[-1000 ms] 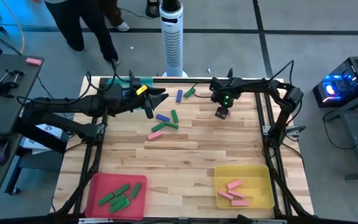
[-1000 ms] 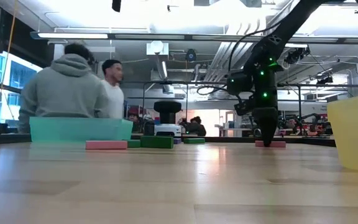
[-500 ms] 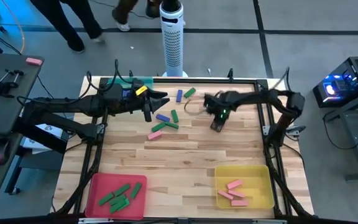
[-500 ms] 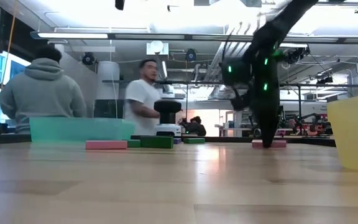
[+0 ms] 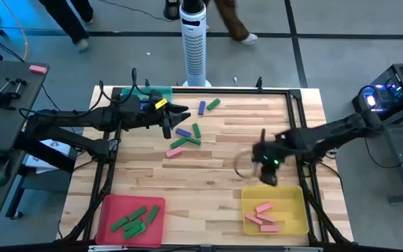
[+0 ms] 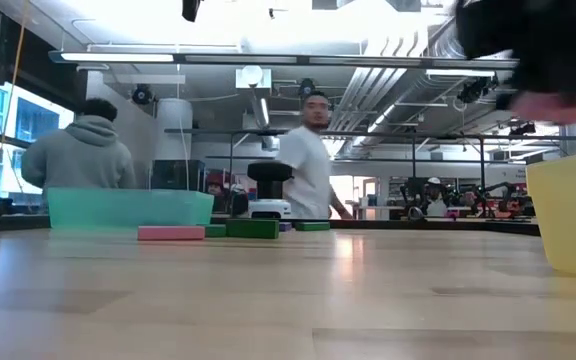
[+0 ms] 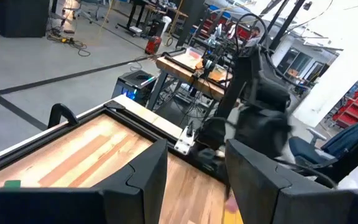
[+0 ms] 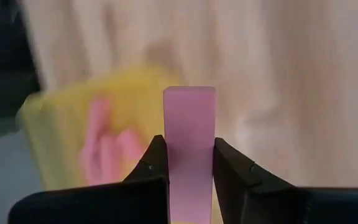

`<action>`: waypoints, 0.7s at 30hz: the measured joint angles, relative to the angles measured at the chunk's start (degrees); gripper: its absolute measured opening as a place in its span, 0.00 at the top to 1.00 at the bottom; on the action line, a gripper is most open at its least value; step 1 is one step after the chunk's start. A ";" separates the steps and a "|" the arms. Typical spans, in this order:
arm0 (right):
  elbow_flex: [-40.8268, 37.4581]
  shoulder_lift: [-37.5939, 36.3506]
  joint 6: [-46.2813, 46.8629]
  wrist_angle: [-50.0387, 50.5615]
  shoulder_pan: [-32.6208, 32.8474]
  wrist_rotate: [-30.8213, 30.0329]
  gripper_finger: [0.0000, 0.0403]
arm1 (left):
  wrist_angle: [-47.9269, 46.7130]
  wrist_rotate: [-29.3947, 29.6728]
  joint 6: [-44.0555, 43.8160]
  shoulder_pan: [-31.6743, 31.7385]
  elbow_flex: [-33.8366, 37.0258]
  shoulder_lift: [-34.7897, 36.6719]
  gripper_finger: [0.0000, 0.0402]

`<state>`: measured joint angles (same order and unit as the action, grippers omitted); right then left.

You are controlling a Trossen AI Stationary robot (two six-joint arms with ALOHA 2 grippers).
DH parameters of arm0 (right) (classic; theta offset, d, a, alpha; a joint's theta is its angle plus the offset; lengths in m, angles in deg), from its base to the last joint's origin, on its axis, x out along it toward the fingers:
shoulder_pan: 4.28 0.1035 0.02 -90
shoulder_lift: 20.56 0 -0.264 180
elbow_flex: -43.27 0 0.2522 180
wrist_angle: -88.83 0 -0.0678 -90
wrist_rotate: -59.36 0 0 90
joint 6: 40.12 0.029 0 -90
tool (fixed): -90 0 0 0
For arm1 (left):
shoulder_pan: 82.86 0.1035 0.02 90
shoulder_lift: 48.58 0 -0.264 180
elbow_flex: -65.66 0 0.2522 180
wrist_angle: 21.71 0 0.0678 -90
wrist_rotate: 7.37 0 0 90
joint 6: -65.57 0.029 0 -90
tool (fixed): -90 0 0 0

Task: Sort blocks
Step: Put the pink block into the yellow bin

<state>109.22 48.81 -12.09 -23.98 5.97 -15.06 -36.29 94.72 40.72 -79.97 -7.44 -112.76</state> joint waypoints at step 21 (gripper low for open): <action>-12.02 3.97 37.53 -15.18 26.70 1.67 0.51 | -1.15 -0.22 7.96 0.04 0.00 0.02 0.63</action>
<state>97.20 52.78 25.44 -39.15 32.67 -13.39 -37.43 94.51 48.68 -79.92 -7.44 -112.74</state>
